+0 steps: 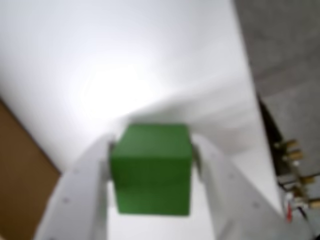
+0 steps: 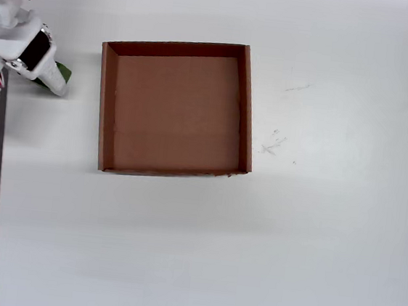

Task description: Grasp a green cube and put it in a box.

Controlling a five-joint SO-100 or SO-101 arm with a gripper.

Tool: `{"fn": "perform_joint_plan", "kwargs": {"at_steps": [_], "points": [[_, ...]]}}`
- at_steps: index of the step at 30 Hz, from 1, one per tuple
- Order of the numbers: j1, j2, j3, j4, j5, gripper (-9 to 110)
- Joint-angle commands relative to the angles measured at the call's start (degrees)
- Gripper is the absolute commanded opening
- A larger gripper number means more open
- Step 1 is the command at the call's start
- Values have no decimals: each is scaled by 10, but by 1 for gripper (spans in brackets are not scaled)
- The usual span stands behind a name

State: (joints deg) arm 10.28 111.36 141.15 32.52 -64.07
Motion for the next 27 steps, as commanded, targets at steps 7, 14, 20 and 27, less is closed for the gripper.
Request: {"fn": "perform_joint_plan", "kwargs": {"at_steps": [7,14,20,27], "points": [[-5,26,-4,-5,2,15],[-5,30,-7,-4,3,14],[-5,42,-35,33,5,14],[-14,81,-65,66,0,14]]}}
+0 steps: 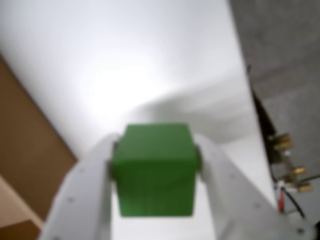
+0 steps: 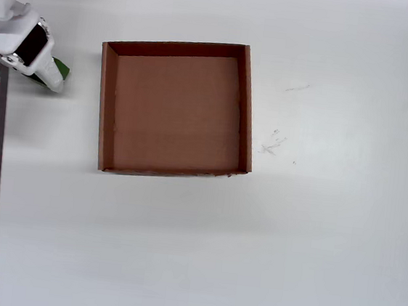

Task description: Grasp a green cube and put it in a box.

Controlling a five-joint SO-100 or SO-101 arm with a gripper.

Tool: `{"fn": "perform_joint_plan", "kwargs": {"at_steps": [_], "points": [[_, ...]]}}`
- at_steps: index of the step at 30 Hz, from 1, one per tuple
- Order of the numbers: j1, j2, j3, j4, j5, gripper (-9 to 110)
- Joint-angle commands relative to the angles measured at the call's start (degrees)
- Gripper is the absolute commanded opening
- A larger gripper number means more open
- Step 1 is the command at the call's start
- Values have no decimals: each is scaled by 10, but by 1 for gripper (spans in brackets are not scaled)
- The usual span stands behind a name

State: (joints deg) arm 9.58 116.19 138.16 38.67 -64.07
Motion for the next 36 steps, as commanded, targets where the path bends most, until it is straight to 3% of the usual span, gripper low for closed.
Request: {"fn": "perform_joint_plan", "kwargs": {"at_steps": [1,15,28,36], "points": [[-10,38,-37,4,0,14],[-128,87,-85,26,-17,15],[-280,142,-85,45,-99,16],[-308,127,-63,40,-207,16]]}}
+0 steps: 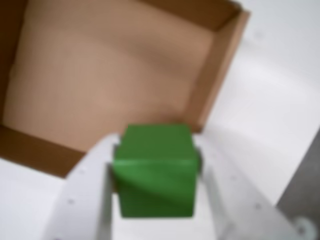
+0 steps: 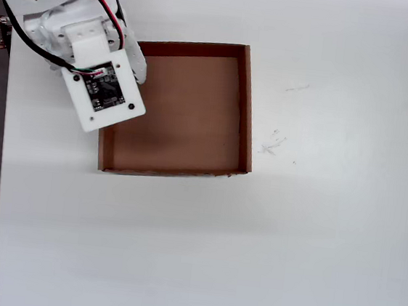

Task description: Grasp a green cube and put it in a box.

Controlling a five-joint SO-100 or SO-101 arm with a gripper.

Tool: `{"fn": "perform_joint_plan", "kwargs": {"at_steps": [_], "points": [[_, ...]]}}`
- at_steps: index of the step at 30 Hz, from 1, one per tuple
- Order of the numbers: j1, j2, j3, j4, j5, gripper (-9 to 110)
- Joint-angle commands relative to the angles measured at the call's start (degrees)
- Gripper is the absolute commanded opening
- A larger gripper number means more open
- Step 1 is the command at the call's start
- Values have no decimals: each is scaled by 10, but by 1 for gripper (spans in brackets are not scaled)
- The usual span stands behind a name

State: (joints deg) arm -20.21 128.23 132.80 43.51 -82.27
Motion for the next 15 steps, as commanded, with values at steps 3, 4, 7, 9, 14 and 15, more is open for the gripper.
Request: {"fn": "perform_joint_plan", "kwargs": {"at_steps": [3,4,7,9,14,15], "points": [[-23,-6,-4,-30,-31,16],[-32,-26,-9,-54,-33,16],[-39,-53,-24,-66,-33,16],[-44,-72,-31,-70,-33,16],[-54,-116,-31,-102,-33,16],[-59,-125,-31,-106,-33,16]]}}
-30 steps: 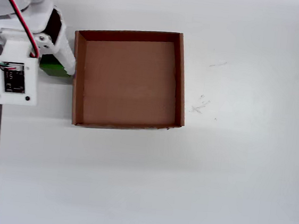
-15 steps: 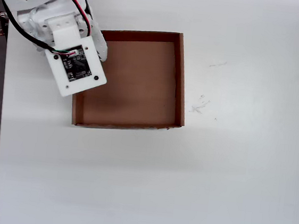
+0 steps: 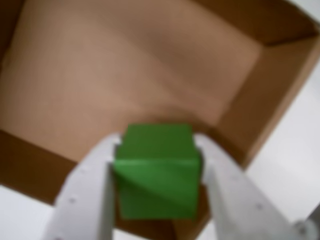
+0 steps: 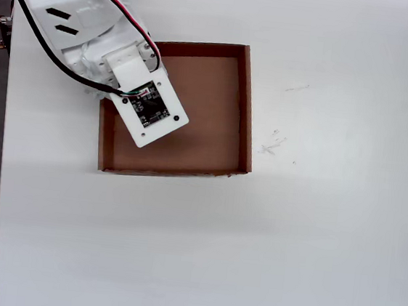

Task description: Grasp a green cube and put it in a box.

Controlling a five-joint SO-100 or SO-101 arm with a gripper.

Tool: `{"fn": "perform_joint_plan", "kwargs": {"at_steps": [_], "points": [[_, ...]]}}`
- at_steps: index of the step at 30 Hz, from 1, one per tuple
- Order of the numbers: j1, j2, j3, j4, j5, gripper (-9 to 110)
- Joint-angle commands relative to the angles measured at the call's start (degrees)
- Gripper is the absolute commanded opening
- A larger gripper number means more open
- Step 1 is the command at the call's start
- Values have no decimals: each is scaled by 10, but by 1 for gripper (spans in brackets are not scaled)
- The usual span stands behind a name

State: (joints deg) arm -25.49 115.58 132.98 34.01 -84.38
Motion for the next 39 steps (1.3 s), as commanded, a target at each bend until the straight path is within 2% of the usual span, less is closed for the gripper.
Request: {"fn": "perform_joint_plan", "kwargs": {"at_steps": [1,17,27,39], "points": [[-11,-11,-30,-15,-11,16],[-30,-50,59,-109,-11,16],[-32,-29,87,-114,-11,16],[-20,-4,82,-114,-8,27]]}}
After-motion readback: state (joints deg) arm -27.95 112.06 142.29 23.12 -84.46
